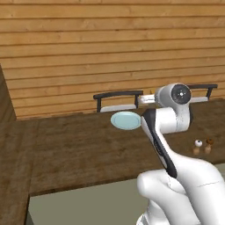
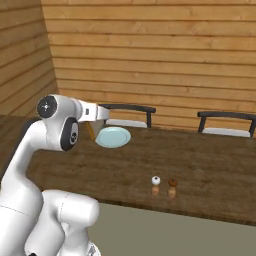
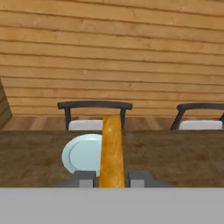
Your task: Start the toaster. Once the lever pops up, take the bread to the plate on the dining counter.
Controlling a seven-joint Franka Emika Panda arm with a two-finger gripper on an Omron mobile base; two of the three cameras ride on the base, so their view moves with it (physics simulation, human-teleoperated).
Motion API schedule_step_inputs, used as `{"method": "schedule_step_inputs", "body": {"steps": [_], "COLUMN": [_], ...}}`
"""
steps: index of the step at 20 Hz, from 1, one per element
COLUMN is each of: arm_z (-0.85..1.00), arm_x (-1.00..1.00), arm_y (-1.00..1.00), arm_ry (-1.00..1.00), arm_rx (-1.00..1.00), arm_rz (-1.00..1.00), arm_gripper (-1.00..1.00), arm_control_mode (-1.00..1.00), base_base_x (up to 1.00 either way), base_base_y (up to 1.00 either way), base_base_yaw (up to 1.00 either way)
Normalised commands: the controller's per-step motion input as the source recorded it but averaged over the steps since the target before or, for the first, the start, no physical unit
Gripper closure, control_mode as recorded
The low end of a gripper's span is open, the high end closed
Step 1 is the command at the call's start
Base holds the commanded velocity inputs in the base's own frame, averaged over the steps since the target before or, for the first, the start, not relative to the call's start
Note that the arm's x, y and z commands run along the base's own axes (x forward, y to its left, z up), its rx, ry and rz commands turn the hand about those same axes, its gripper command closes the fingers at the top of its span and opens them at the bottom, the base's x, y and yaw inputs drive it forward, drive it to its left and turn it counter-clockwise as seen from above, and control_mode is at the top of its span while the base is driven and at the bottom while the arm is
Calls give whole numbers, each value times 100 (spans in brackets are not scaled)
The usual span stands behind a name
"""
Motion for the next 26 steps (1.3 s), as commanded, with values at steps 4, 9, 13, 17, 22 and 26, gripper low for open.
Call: {"method": "schedule_step_inputs", "body": {"steps": [4,9,13,17,22,26], "arm_z": [21,9,0,0,0,-7], "arm_x": [36,42,42,40,43,49], "arm_y": [0,0,-6,-8,-16,-4], "arm_ry": [-2,0,0,0,2,11], "arm_rx": [20,27,33,33,27,15], "arm_rz": [-5,0,0,0,0,0], "arm_gripper": [100,100,100,100,100,100], "arm_control_mode": [-100,-100,-100,-100,-100,-100], "base_base_x": [0,0,0,0,0,0], "base_base_y": [0,0,0,0,0,0], "base_base_yaw": [0,0,0,0,0,0]}}
